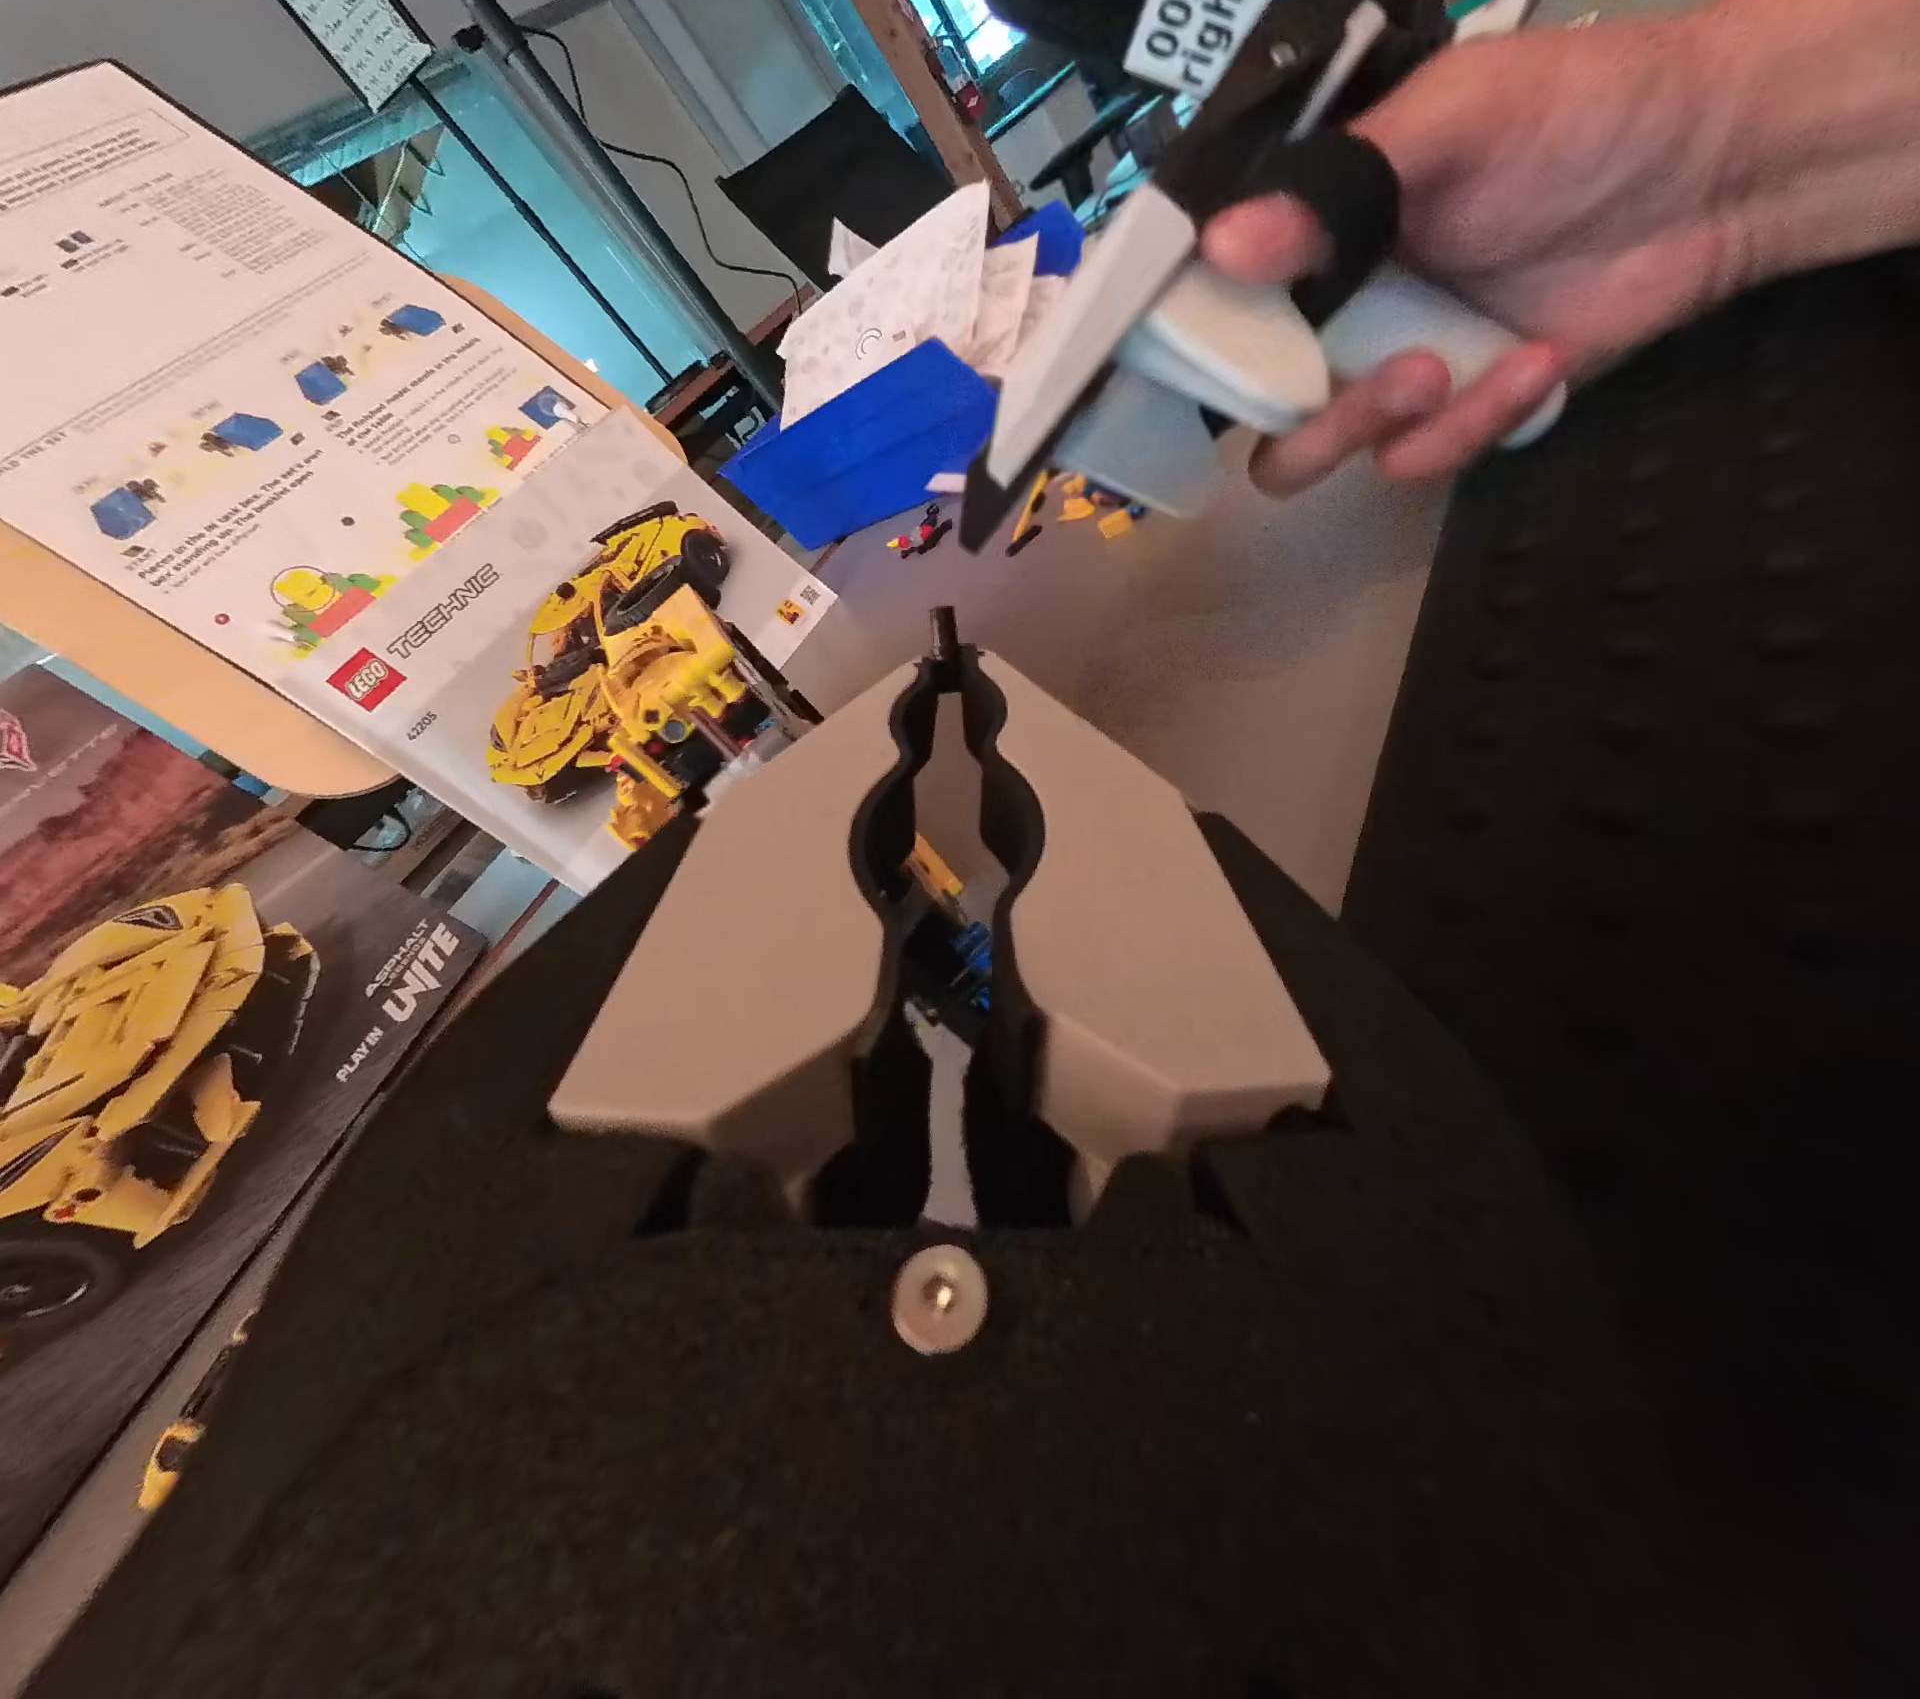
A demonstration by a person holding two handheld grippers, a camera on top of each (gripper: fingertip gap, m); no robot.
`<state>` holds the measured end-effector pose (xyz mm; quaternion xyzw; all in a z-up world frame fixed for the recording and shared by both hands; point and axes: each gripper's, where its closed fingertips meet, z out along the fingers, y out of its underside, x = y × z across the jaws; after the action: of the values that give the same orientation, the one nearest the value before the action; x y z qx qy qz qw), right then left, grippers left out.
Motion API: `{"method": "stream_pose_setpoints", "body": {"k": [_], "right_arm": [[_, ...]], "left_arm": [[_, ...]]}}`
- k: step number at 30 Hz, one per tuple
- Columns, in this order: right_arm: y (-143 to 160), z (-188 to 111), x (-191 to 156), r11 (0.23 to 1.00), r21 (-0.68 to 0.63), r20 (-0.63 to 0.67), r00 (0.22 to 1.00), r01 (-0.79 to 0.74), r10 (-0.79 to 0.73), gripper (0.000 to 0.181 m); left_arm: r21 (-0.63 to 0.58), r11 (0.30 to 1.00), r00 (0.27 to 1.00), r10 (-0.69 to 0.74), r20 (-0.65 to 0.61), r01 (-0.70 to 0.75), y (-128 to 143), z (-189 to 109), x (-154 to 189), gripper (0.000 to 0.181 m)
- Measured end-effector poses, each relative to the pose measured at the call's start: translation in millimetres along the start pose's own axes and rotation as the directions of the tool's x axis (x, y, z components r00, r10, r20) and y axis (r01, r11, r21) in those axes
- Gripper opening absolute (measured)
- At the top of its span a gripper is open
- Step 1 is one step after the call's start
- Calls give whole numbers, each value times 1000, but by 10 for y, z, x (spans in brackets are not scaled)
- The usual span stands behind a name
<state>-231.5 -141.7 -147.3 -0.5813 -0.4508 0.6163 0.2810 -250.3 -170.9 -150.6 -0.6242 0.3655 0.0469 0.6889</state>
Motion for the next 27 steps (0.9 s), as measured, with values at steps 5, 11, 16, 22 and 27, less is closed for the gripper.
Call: {"method": "stream_pose_setpoints", "body": {"k": [5, 11, 16, 22, 27], "right_arm": [[63, 272, -164, 999, 7, 31, 999, 43, -43, 21], [139, 355, -190, 993, -37, 4, 994, 114, -114, 4], [-140, 46, 164, 987, 89, -189, 976, 131, -112, 3], [-357, -1992, 1853, 973, 212, -900, 406, 96, 156, 4], [-124, -2514, 2361, 963, 263, -940, 209, -55, 268, 4]], "left_arm": [[-24, 1000, 1000, 15, -6, -15, 41, 15, 15, 4], [-49, 998, 999, 31, -12, -31, 77, 30, 44, 4], [-92, 995, 999, -30, 37, 33, 150, 23, -60, 4], [-204, 935, 954, -265, 139, 290, 588, -66, -482, 22], [-157, 808, 820, -573, 18, 568, 573, -91, -461, 27]]}}
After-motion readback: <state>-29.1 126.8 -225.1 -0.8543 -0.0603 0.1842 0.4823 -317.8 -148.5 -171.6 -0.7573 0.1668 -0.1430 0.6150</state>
